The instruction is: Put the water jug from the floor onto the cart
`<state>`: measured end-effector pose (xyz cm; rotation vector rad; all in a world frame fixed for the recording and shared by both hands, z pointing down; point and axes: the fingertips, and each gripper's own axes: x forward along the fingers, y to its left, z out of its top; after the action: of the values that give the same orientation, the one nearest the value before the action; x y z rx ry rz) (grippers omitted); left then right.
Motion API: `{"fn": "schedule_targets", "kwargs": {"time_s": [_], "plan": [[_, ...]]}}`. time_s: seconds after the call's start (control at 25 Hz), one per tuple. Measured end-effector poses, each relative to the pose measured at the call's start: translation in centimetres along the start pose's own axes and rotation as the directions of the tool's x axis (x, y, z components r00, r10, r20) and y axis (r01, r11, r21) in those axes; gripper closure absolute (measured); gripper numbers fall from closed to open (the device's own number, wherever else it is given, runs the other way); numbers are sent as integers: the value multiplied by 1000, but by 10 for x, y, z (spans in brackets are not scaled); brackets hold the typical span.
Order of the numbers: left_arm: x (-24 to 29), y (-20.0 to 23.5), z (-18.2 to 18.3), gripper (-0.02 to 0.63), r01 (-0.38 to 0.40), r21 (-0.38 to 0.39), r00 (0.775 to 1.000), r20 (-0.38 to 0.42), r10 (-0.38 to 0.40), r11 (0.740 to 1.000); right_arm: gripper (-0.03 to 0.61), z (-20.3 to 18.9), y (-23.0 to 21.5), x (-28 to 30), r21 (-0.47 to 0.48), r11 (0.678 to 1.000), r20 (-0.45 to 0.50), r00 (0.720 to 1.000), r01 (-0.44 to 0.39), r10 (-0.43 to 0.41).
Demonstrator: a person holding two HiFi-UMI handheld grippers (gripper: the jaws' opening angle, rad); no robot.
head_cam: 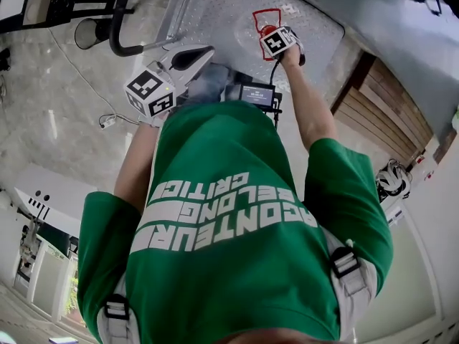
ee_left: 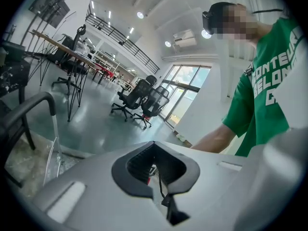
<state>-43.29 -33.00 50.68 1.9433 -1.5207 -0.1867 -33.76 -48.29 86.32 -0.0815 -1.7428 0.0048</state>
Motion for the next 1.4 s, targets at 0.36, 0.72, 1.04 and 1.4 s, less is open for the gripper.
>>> {"fn": "schedule_targets", "kwargs": {"time_s": [0.36, 0.72, 1.04, 1.4], "plan": [[0, -13, 2, 598, 12, 25, 1000, 10, -13, 1000, 279, -21, 0, -4, 3, 1000, -57, 998, 26, -26], [-5, -27, -5, 598, 19, 26, 999, 41, -20, 999, 281, -29, -15, -57, 60, 995, 48, 995, 85, -87], [25, -51, 9, 598, 98, 104, 994, 42, -103, 990, 425, -70, -56, -164, 233, 957, 335, 909, 175, -248], [60, -98, 8, 598, 172, 174, 984, 12, -177, 970, 584, -153, -70, -256, 290, 912, 411, 823, 291, -393]]}}
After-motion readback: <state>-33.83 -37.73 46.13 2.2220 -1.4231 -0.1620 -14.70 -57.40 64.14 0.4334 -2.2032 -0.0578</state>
